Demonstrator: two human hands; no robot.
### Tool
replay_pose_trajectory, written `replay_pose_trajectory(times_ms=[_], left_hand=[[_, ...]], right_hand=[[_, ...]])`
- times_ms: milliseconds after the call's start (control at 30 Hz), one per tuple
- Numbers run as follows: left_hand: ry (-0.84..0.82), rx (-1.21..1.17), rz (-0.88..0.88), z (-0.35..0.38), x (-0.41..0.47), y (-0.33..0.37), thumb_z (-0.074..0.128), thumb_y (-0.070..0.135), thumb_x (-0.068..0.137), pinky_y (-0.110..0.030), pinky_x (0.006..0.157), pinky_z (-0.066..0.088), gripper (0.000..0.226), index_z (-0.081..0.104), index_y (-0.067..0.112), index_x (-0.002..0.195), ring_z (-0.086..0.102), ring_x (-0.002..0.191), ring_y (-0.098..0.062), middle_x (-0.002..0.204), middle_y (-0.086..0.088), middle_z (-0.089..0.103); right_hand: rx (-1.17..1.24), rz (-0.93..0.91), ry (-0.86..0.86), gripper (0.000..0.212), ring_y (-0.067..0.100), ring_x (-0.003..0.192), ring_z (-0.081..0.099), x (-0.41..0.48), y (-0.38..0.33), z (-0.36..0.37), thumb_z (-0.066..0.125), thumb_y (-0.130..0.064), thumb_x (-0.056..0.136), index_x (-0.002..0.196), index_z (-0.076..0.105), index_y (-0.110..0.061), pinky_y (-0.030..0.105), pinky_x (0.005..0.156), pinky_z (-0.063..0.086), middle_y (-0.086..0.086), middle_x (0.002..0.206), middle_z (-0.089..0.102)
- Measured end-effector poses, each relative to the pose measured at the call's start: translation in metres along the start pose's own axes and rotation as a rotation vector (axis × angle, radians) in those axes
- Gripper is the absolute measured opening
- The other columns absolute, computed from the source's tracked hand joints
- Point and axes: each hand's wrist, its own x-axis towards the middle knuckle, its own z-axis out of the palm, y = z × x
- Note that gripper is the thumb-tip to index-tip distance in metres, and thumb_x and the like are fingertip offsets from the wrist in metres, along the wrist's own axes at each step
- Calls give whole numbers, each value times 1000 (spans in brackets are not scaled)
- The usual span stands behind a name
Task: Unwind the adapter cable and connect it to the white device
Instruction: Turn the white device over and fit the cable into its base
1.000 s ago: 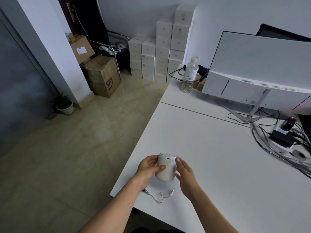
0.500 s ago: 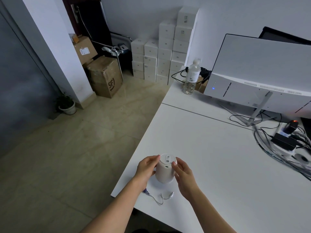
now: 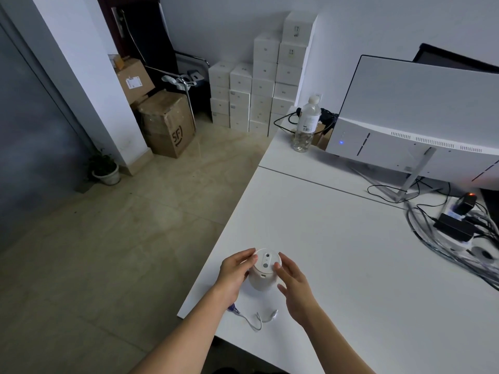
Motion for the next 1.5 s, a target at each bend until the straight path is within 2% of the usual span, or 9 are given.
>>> replay_pose_trajectory(times_ms=[67,267,467,600,700,933,1100,1233,1500], left_hand=[[-15,4,1,-1,1,-1,64,7,84,-33,102,43,39,60,3,123,57,119,-25,126,-13,63],[-33,-12,-9,-2,3,-1,61,-1,83,-30,99,43,40,58,-3,123,58,112,-26,126,-19,62],[-12,-27,-36,-2,3,-3,59,-4,84,-16,84,47,41,55,-3,126,56,107,-22,119,-14,62],[-8,-21,-61,-3,5,-5,59,-3,85,-18,86,44,41,56,-1,125,56,108,-22,118,-13,62],[1,-13,-77,-3,6,-7,59,-1,85,-20,89,43,40,57,0,125,57,109,-23,116,-12,63],[20,-49,-103,-3,9,-12,59,-2,85,-19,83,46,39,57,0,124,57,106,-23,114,-12,63],[30,-61,-114,-3,12,-17,58,-4,85,-21,77,49,37,57,-2,122,61,95,-21,99,-8,67],[49,-57,-129,-4,15,-22,58,-5,85,-22,78,50,40,54,-5,124,57,104,-27,113,-16,62],[38,-63,-136,-5,17,-23,58,-3,85,-23,85,49,38,55,-4,124,57,106,-27,115,-16,62]], right_hand=[[34,11,23,31,12,109,56,1,2,0,57,-24,88,120,55,-21,36,97,37,-8,112,64],[82,13,61,19,15,104,59,4,8,0,55,-15,90,108,61,-16,28,80,47,3,113,64],[114,25,79,28,20,98,62,8,13,0,55,-11,90,117,56,-10,29,80,48,10,114,64],[105,30,89,19,22,100,60,11,14,0,55,-10,90,107,60,-15,29,80,47,9,112,65],[105,31,95,18,22,101,60,13,15,-1,55,-10,89,105,60,-17,31,85,46,8,110,64],[84,42,115,18,21,103,59,21,21,-3,55,-11,90,104,62,-19,35,95,42,2,107,66],[68,65,131,19,23,109,59,25,31,-5,56,-13,89,106,61,-20,36,98,42,5,113,65],[49,78,137,17,23,109,59,27,35,-5,56,-14,90,103,62,-22,37,101,42,4,114,66],[9,74,142,16,22,112,58,27,37,-5,57,-18,89,101,62,-26,40,105,40,-1,110,66]])
